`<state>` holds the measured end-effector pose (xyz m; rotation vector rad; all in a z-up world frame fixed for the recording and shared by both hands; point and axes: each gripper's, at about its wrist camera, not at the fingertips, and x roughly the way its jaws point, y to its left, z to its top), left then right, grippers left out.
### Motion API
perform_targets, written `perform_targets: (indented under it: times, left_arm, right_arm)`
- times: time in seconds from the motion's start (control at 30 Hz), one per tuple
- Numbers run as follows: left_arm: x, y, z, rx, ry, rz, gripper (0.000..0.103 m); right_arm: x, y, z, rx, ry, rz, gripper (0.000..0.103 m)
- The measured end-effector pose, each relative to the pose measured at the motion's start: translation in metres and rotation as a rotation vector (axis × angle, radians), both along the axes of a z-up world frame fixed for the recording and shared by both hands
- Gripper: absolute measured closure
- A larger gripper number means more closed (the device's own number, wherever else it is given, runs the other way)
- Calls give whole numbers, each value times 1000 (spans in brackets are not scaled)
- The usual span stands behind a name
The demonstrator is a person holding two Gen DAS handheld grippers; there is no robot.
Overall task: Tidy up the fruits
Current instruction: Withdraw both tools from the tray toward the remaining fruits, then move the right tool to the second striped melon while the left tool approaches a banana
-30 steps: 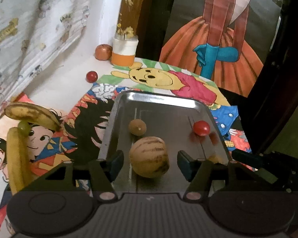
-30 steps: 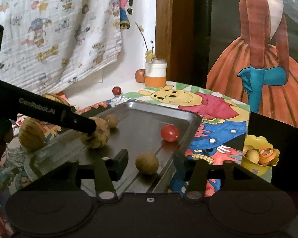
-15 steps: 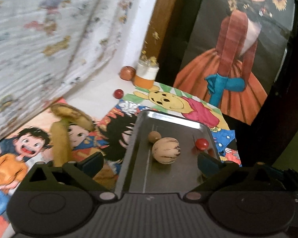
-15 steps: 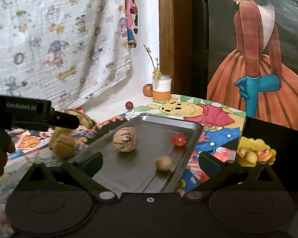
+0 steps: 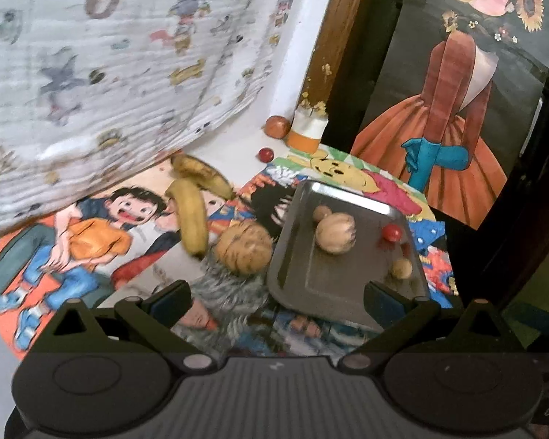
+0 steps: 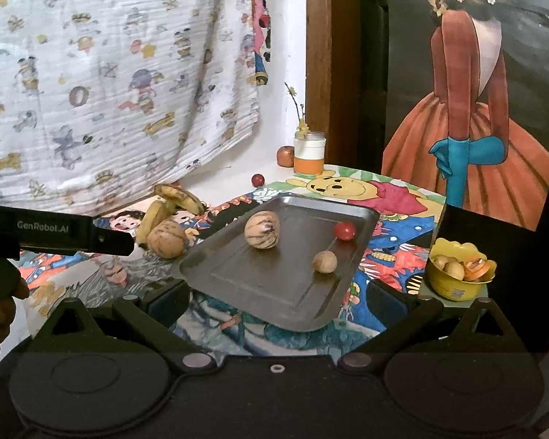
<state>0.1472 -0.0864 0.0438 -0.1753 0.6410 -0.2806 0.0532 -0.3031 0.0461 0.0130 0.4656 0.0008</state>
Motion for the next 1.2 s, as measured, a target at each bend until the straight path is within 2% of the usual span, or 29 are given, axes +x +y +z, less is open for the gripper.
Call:
perform_targets:
  times: [0.37,0.53,0.87,0.97,1.2]
  left_arm:
    - [-33,23,-5,70,11,17,0]
    - [-38,41,-12,99,30,36,0]
    - [-25,90,-25,162,75,93,0]
    - [-16,98,-27,177,84,100,0]
    - [-4,106,-20,228,67,102,0]
  right_arm:
    - [-29,25,4,-11,11,28,1]
    - [-37,48,-4,10,46,87,1]
    - [-19,93,-15,-13,110,228,0]
    - [-8,97,-18,-25,128,224,1]
    - [1,102,-14,16,139,194,0]
